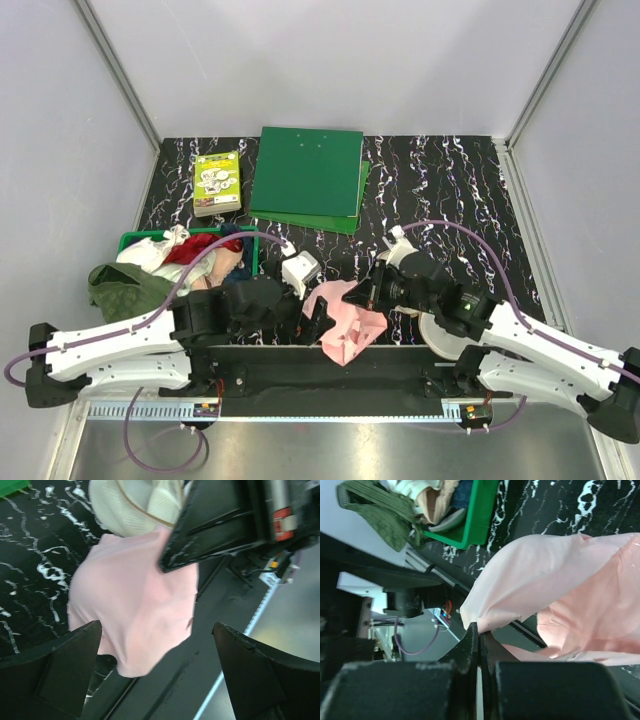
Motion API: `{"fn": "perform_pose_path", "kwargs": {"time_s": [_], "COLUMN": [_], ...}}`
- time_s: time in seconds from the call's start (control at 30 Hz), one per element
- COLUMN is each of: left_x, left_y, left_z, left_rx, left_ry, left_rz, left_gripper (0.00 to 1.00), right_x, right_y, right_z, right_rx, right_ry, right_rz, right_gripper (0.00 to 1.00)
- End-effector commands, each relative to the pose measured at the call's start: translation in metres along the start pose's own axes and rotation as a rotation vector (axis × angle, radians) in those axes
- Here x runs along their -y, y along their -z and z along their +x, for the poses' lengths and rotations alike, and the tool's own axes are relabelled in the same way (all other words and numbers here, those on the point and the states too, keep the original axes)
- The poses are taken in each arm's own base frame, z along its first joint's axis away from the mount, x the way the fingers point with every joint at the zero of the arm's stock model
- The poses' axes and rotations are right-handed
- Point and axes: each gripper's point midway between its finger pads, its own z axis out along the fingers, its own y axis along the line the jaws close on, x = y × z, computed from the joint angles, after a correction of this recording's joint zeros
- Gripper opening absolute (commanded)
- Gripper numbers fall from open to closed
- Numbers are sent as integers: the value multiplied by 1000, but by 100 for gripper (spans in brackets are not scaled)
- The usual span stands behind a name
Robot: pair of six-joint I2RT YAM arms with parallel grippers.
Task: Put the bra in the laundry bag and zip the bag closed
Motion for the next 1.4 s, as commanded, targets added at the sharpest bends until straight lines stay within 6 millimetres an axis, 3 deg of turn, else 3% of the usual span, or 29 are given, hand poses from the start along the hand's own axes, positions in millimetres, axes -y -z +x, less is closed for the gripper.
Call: {"fn": "perform_pose_path", "kwargs": {"time_s": [0.0, 0.27, 0.33, 0.4, 0.5, 0.63, 0.7, 0.73, 0.8, 0.83, 0.93, 0.97, 1.07, 1.17, 1.37], "left_x": [-14, -35, -37, -38, -33, -34, -32, -36, -31, -36, -40, -44, -62, -92, -138], "left_y": [-6, -24, -26, -30, -38, -43, -42, -40, -37, -37, -35, -35, -39, -48, -56], "left_z": [-13, -2, -3, -3, -2, -8, -14, -15, -18, -19, -19, -17, -7, 11, 10], "left_rx": [45, -2, -2, -6, -22, -39, -37, -48, -75, -88, -165, -187, -257, -330, -300], "left_ry": [-71, -163, -179, -186, -205, -183, -168, -157, -133, -109, -34, -5, 80, 193, 332], "left_rz": [-123, -248, -257, -268, -239, -219, -200, -207, -177, -190, -191, -203, -220, -254, -354], "left_gripper": [99, 97, 88, 72, 58, 31, 23, 19, 6, 0, 0, 0, 0, 0, 0], "right_x": [-36, -42, -44, -45, -46, -46, -36, -34, -14, -13, 18, 23, 34, 37, 55], "right_y": [18, 24, 27, 28, 31, 35, 34, 34, 31, 33, 38, 40, 48, 47, 15], "right_z": [-16, -11, -11, -9, -9, -8, -7, -8, -2, -5, -4, -7, -13, -15, 6], "right_rx": [35, 14, 18, 9, 8, 15, 14, 15, -8, -7, -27, -20, -23, -33, -69], "right_ry": [-37, -54, -56, -59, -64, -68, -68, -58, -50, -24, 26, 41, 101, 130, 24], "right_rz": [-116, -163, -175, -182, -193, -201, -156, -131, -26, -6, 178, 211, 302, 336, 339], "right_gripper": [0, 0, 0, 0, 0, 2, 15, 27, 32, 36, 55, 65, 79, 85, 88]}}
